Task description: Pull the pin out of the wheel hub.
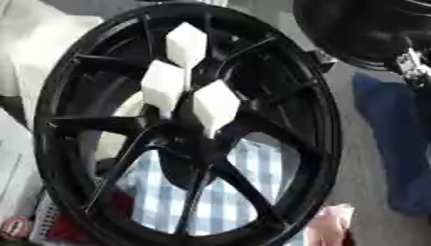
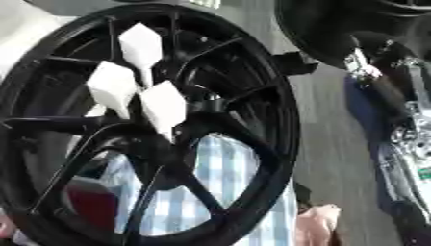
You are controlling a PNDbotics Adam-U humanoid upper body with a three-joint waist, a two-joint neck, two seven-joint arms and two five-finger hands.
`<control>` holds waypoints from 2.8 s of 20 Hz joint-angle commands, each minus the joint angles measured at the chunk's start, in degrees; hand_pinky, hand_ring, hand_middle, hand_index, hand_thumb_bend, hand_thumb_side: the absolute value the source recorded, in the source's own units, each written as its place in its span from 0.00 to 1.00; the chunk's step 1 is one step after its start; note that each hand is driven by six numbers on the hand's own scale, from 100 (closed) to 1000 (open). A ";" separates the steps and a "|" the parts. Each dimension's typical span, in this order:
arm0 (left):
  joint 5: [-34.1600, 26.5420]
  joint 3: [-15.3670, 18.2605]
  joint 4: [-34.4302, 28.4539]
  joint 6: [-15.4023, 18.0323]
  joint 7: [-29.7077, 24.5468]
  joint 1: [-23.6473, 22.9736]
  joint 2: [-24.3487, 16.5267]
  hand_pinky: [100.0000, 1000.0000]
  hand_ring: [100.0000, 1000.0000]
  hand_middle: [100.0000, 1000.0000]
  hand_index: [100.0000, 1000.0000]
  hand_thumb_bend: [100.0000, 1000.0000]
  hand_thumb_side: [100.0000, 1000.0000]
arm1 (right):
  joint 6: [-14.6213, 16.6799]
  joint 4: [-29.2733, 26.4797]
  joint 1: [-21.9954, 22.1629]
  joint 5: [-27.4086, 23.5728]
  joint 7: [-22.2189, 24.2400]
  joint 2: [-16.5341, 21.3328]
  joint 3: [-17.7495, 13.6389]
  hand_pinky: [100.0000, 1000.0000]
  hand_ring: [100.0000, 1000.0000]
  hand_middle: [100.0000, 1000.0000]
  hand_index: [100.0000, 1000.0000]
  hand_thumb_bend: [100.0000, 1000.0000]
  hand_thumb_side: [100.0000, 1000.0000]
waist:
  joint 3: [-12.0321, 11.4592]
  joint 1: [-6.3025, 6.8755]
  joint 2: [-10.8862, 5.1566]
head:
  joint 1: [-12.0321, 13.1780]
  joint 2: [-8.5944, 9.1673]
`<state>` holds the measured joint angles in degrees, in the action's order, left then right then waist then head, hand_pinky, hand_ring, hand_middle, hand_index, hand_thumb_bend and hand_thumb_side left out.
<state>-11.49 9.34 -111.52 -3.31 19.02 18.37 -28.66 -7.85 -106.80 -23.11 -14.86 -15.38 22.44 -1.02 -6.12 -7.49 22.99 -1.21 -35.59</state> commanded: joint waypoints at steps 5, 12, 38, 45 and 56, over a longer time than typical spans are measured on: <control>1.82 -0.47 -1.01 -0.46 -2.17 0.18 -3.86 0.76 0.77 0.77 0.77 0.20 0.79 | -0.09 -1.32 0.10 -0.23 0.00 1.34 -0.30 0.80 0.66 0.66 0.68 0.37 0.32 | 0.07 0.85 -1.42 | -0.59 0.46; 9.34 -3.03 -2.15 -1.45 -15.92 -0.42 -16.48 0.76 0.77 0.77 0.78 0.18 0.79 | -0.52 -1.03 1.22 -0.14 -0.08 2.54 -0.27 0.80 0.66 0.66 0.68 0.36 0.32 | -0.07 1.66 -2.02 | -1.32 -0.20; 18.76 -22.17 -2.68 5.72 -59.16 19.84 -39.18 0.78 0.78 0.75 0.84 0.32 0.80 | -1.88 0.07 2.96 0.38 2.01 5.34 1.81 0.80 0.65 0.65 0.68 0.34 0.33 | 0.94 3.67 -4.29 | -1.39 -1.38; 14.08 -28.12 0.13 3.67 -62.37 28.05 -35.43 0.77 0.75 0.75 0.84 0.33 0.77 | -1.93 0.42 3.11 0.40 2.36 5.29 2.01 0.80 0.65 0.65 0.68 0.34 0.33 | 1.13 3.92 -4.68 | -1.50 -1.43; 12.37 -31.50 3.81 -0.27 -64.37 35.84 -28.97 0.76 0.73 0.80 0.88 0.36 0.62 | -2.14 1.00 2.92 0.17 2.97 4.78 2.36 0.80 0.65 0.65 0.68 0.34 0.33 | 1.79 4.16 -4.40 | -0.57 -1.14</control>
<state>1.33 -22.46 -107.90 -3.08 -45.27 53.15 -57.26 -10.08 -105.37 -19.62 -14.75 -12.58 26.02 1.48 -4.35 -3.65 19.76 -2.05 -36.76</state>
